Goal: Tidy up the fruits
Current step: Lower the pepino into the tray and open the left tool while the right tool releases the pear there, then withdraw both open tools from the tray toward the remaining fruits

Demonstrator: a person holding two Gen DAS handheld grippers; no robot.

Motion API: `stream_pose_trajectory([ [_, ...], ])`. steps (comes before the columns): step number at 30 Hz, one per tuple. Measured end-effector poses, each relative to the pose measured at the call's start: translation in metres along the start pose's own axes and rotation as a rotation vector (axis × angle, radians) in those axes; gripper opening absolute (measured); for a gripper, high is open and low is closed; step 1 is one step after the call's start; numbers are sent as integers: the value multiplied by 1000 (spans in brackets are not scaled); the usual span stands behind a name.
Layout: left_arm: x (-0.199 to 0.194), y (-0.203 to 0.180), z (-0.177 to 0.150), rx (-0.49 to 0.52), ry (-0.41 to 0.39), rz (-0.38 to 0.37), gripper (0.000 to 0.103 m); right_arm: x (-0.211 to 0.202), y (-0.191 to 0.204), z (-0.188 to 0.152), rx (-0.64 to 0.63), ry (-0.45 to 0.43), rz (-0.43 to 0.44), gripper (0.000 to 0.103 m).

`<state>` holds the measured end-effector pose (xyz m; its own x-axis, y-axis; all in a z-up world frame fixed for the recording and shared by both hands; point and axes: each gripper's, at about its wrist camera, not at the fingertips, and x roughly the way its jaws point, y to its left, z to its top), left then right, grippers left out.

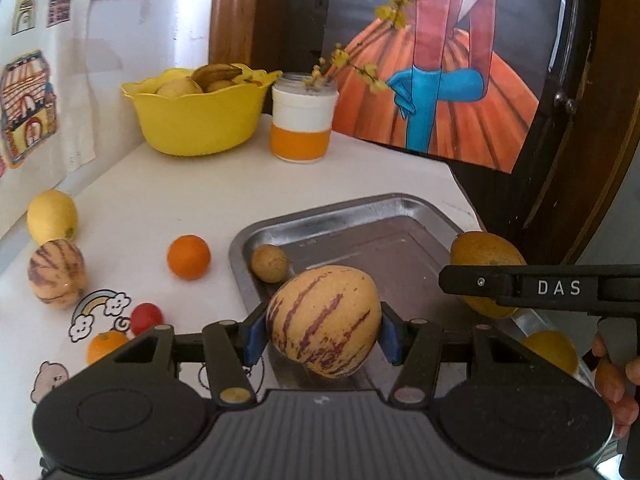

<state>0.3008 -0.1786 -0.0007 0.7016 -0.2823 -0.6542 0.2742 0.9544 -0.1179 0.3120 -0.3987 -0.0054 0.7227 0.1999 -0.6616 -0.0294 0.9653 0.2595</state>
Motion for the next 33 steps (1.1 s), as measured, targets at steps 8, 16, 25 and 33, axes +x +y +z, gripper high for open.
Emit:
stream_pose_trajectory([
  [8,3,-3,-1,19,14,15,59,-1,2,-1,3,-1,4,59],
  [16,-7,-4,-1,4,-2,10,80,-27,9,2,-9,-68,0,66],
  [25,-61,6,-4,-59,-126,48,102,-86,30,0,-37,-215,-29,97],
  [33,-113,32,-6,-145,-213,99,102,-137,60,-10,-106,-332,-72,102],
])
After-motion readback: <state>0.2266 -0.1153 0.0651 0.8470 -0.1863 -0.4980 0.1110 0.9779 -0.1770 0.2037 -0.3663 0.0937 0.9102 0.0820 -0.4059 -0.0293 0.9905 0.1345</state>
